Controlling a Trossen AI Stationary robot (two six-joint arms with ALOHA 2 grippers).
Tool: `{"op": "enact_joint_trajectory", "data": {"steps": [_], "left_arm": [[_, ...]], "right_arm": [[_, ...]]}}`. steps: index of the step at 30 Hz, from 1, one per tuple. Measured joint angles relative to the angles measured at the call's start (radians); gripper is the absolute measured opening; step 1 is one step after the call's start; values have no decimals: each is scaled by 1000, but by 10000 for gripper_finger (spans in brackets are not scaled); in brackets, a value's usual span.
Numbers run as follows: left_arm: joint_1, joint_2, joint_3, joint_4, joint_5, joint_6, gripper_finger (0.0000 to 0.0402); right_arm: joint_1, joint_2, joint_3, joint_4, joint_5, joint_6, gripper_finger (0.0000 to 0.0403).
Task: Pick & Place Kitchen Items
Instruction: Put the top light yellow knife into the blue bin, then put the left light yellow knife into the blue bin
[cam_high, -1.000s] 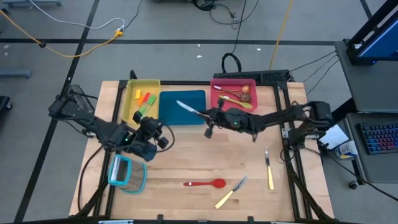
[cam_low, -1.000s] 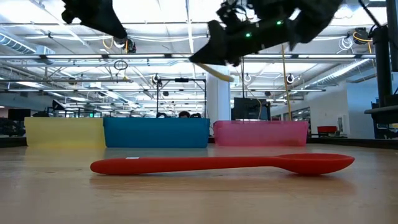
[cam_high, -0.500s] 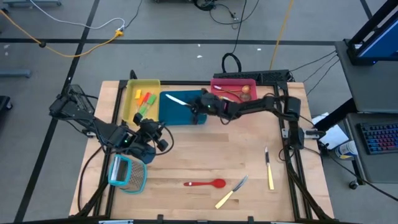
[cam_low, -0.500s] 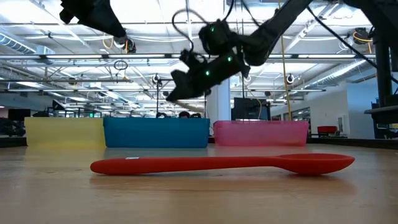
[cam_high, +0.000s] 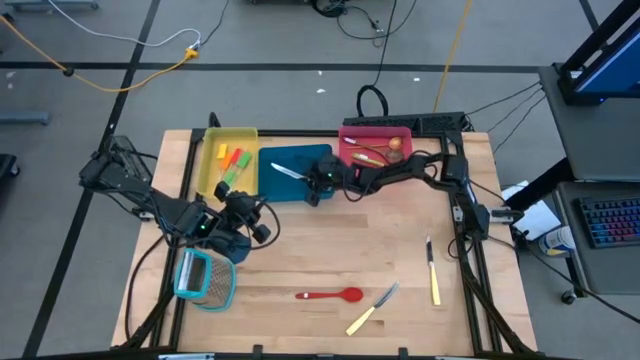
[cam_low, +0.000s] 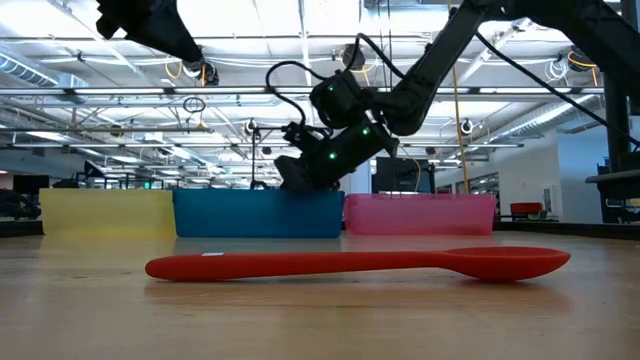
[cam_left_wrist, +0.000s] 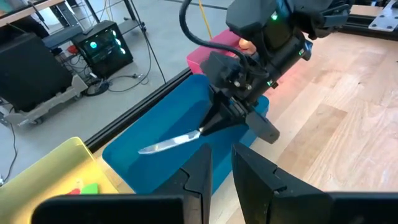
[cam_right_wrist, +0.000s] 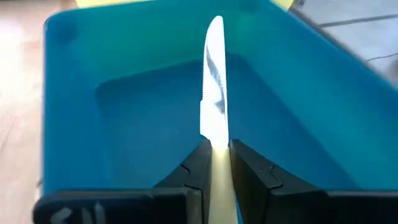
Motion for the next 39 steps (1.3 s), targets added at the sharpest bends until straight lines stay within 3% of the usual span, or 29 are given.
{"op": "enact_joint_trajectory", "data": {"steps": [15, 23, 33, 39], "left_arm": [[0, 0, 0, -1, 1, 11, 67], [0, 0, 0, -2, 1, 25, 67], [0, 13, 0, -1, 35, 19, 67], [4, 42, 1, 6, 58, 9, 67]], "right_arm": [[9, 1, 0, -6, 1, -6, 121], [83, -65, 1, -25, 2, -36, 165], [265, -311, 0, -454, 2, -45, 165], [381, -447, -5, -749, 4, 81, 161]]}}
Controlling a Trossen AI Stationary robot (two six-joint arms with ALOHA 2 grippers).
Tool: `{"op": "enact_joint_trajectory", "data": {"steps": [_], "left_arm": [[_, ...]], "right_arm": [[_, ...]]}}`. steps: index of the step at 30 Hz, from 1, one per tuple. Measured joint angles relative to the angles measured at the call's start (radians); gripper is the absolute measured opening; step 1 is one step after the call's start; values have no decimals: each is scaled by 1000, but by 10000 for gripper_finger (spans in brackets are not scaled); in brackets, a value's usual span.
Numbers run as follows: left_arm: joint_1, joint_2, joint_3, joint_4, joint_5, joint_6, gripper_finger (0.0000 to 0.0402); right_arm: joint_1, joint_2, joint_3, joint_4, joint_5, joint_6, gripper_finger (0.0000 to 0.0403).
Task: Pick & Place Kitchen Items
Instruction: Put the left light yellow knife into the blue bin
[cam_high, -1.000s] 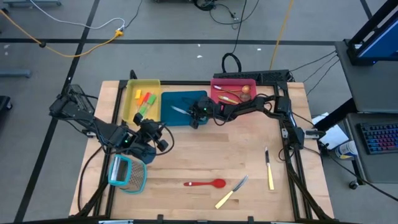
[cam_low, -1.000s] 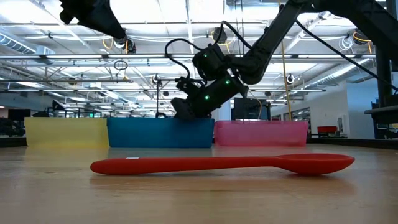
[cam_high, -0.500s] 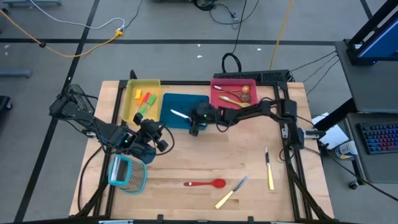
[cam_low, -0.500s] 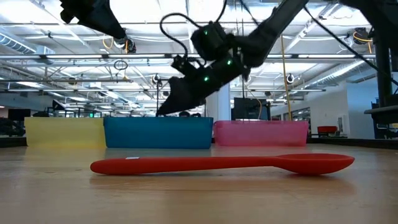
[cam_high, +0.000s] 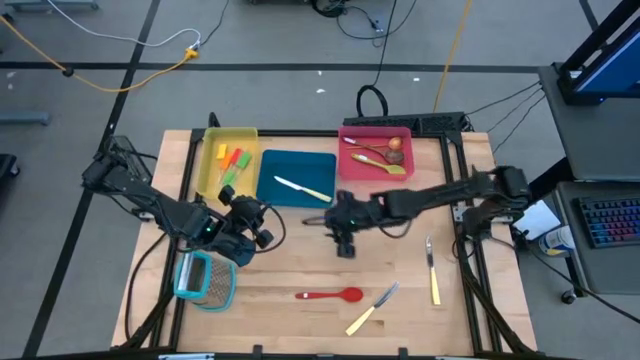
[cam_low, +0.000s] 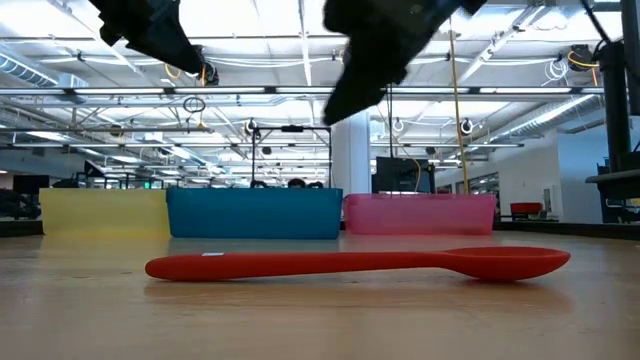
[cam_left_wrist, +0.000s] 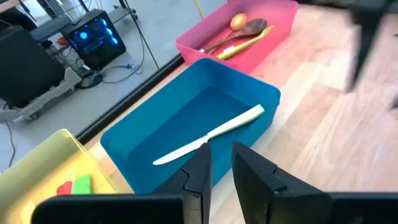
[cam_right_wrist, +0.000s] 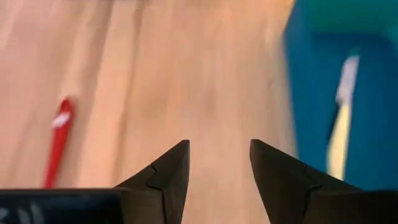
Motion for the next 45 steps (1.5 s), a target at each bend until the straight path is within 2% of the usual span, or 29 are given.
{"op": "enact_joint_trajectory", "data": {"steps": [6, 10, 15, 18, 23, 28, 33, 45], "left_arm": [[-2, 46, 0, 1, 23, -13, 67], [-2, 70, 0, 8, 39, -28, 67], [-2, 91, 0, 33, 41, -25, 67], [-2, 98, -1, 33, 43, -27, 67], [5, 97, -1, 35, 41, -47, 67], [19, 96, -1, 33, 41, -90, 67], [34, 96, -1, 31, 41, -126, 67], [52, 96, -1, 25, 132, -146, 67]], "right_arm": [[125, -117, -102, -182, -3, 124, 160], [201, -201, -206, -169, -1, 164, 160], [279, -289, -359, -39, -3, 167, 163], [307, -319, -460, 138, -4, 211, 170], [327, -325, -605, 442, -116, 225, 187], [343, -272, -757, 745, -261, 184, 194], [397, -147, -826, 1042, -259, 196, 185], [433, 138, -801, 1245, -262, 163, 177]]}}
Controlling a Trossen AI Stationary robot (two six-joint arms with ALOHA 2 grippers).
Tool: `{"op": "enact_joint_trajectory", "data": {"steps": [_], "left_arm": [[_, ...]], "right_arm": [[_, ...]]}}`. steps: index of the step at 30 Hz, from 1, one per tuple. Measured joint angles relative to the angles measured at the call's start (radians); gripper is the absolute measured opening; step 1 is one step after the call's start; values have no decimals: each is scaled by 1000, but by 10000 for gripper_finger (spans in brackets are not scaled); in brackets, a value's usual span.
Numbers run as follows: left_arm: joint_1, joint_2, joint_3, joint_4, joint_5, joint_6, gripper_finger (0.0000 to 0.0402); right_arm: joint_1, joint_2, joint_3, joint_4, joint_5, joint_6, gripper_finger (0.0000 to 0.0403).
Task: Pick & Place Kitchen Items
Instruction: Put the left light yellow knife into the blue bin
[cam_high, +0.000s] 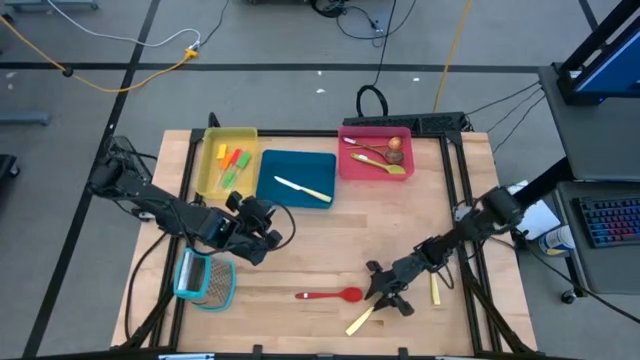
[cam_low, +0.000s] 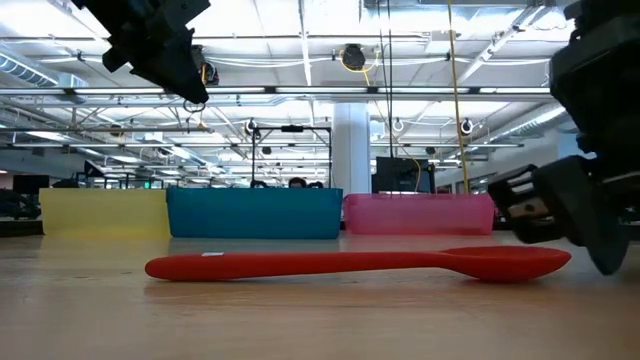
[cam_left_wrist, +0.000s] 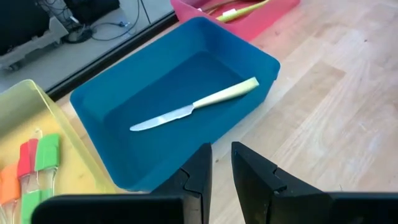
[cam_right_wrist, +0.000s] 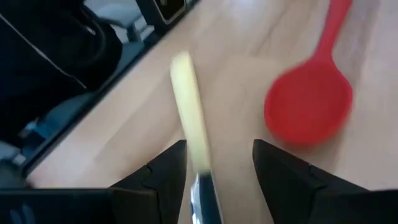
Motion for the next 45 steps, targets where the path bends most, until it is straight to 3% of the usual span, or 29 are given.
{"op": "enact_joint_trajectory", "data": {"steps": [7, 17, 22, 27, 31, 38, 45], "left_arm": [[0, 0, 0, -1, 2, 19, 67], [0, 0, 0, -2, 3, 61, 67], [0, 0, 0, -2, 3, 78, 67], [0, 0, 0, -2, 2, 90, 67], [0, 0, 0, -2, 2, 112, 67], [8, 0, 0, -2, 2, 123, 67], [32, 0, 0, -1, 1, 137, 67]], "right_arm": [[9, 91, 94, -7, -30, -38, 174], [27, 99, 130, -53, 12, -202, 173], [54, 99, 131, -64, 101, -214, 173], [98, 100, 131, -70, 270, -321, 170], [88, 100, 131, -103, 300, -328, 141], [33, 96, 133, -201, 196, -190, 42], [25, 70, 132, -209, 180, -207, 42]]}}
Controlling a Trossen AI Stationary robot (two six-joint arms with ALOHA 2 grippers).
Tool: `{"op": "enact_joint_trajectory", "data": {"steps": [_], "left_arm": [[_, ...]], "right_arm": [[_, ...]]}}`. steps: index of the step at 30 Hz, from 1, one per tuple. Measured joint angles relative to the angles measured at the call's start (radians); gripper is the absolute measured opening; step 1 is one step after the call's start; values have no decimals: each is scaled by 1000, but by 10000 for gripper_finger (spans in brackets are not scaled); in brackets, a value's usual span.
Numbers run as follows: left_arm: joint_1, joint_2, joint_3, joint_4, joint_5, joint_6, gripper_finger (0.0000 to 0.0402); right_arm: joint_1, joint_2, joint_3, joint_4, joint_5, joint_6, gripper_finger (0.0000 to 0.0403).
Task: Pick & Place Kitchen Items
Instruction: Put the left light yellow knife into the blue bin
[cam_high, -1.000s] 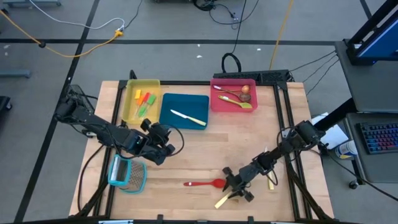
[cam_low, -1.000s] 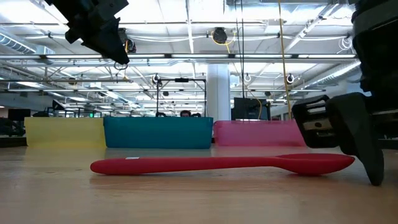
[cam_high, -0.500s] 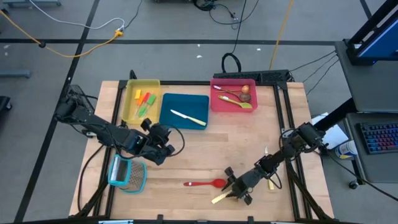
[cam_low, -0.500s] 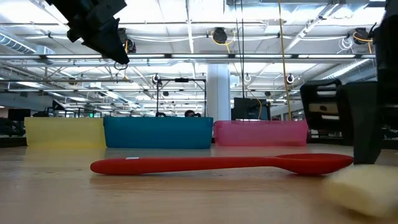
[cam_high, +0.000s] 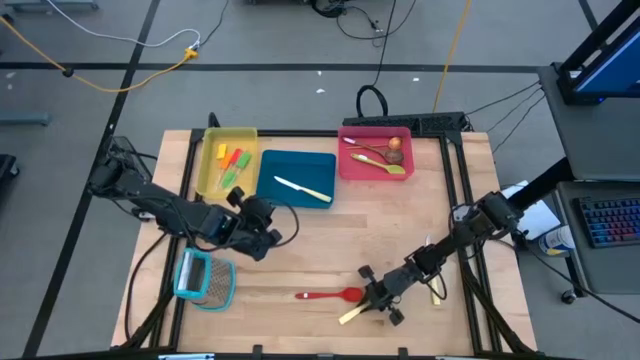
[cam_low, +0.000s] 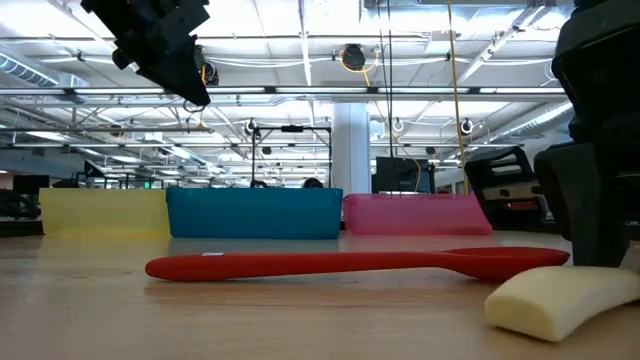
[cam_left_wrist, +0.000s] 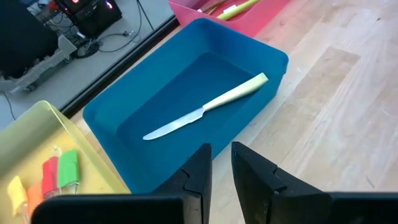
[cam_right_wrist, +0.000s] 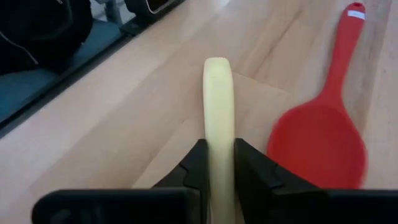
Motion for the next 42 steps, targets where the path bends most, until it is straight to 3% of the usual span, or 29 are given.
{"op": "enact_joint_trajectory", "data": {"steps": [7, 12, 19, 25, 29, 36, 42], "left_arm": [[21, 0, 0, 1, 1, 45, 67], [26, 0, 0, 3, 2, 46, 67], [26, 0, 0, 1, 2, 48, 67], [25, 0, 0, 1, 3, 134, 67], [25, 0, 0, 1, -36, 177, 67], [25, 0, 0, -1, -79, 238, 67], [26, 0, 1, -7, -68, 289, 67]], "right_arm": [[-18, -163, -6, -129, 2, -70, 42], [-56, -339, -5, -250, 80, -170, 42], [-140, -441, -4, -156, 249, -461, 46], [-310, -393, 0, 119, 267, -498, 46], [-423, -315, 75, 231, 241, -477, 45], [-552, -92, 350, 21, 297, -390, 45], [-625, 57, 517, -29, 292, -341, 45]]}}
